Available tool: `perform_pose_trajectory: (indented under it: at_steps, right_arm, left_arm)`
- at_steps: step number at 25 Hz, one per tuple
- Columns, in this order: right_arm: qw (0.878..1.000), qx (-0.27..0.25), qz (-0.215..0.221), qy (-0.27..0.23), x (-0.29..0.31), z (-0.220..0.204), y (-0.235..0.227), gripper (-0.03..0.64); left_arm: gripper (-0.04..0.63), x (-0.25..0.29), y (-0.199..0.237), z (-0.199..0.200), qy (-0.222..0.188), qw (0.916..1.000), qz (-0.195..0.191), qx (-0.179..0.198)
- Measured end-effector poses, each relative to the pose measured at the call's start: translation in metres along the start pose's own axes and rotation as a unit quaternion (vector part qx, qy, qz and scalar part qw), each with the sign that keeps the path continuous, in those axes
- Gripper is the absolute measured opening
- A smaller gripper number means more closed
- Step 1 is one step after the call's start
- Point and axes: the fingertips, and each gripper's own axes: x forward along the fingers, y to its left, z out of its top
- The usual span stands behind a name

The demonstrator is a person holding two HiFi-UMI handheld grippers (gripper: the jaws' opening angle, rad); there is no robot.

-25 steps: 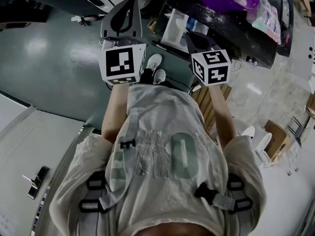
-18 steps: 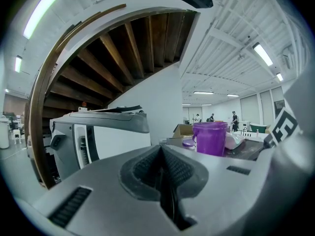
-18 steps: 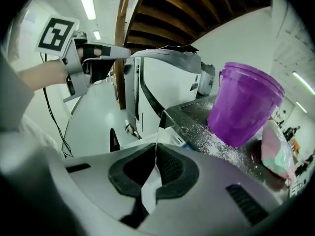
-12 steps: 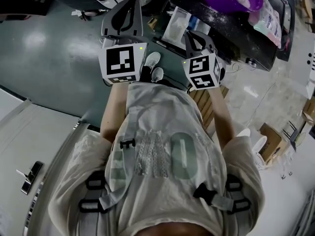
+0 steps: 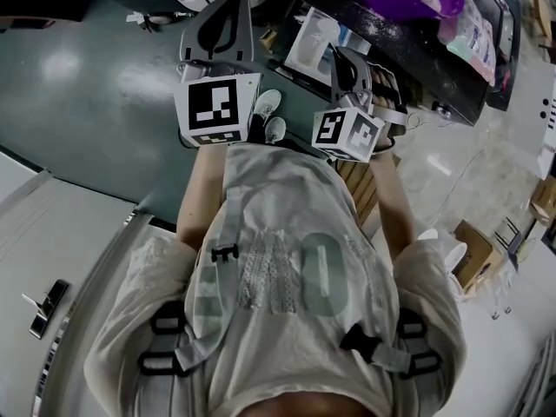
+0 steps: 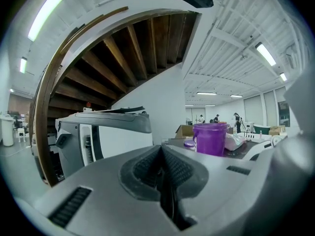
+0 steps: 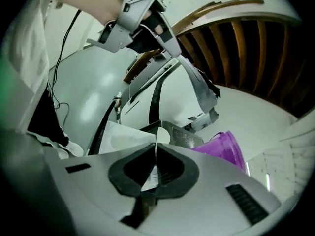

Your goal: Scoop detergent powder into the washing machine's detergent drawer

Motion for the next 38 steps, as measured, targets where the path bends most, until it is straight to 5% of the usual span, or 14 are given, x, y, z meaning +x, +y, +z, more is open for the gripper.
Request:
perform_pose_trajectory:
  at_steps: [6, 12, 24, 38]
  right_arm:
    - [0.995, -0.079, -0.058, -0.002, -0.007, 0.0, -0.008, 0.011]
    - [0.995, -0.086, -0.056, -0.005, -0.006, -0.004, -0.012, 0.011]
    - [0.998, -0.054, -0.022, -0.01, -0.008, -0.002, -0.006, 0.011]
    - [0.991, 0.03, -0.131, -0.031, -0.028, 0.019, -0.109, 0.011]
  left_arm:
    - [0.02, -0.005, -0.006, 0.004, -0.007, 1.0, -0.001, 0.003]
    - [0.02, 0.002, -0.013, 0.005, -0.007, 1.0, 0.001, 0.004]
    - [0.02, 0.001, -0.02, 0.008, -0.009, 0.9999, -0.011, 0.006]
    - [0.02, 0.017, -0.024, 0.044, -0.046, 0.9981, -0.038, 0.017]
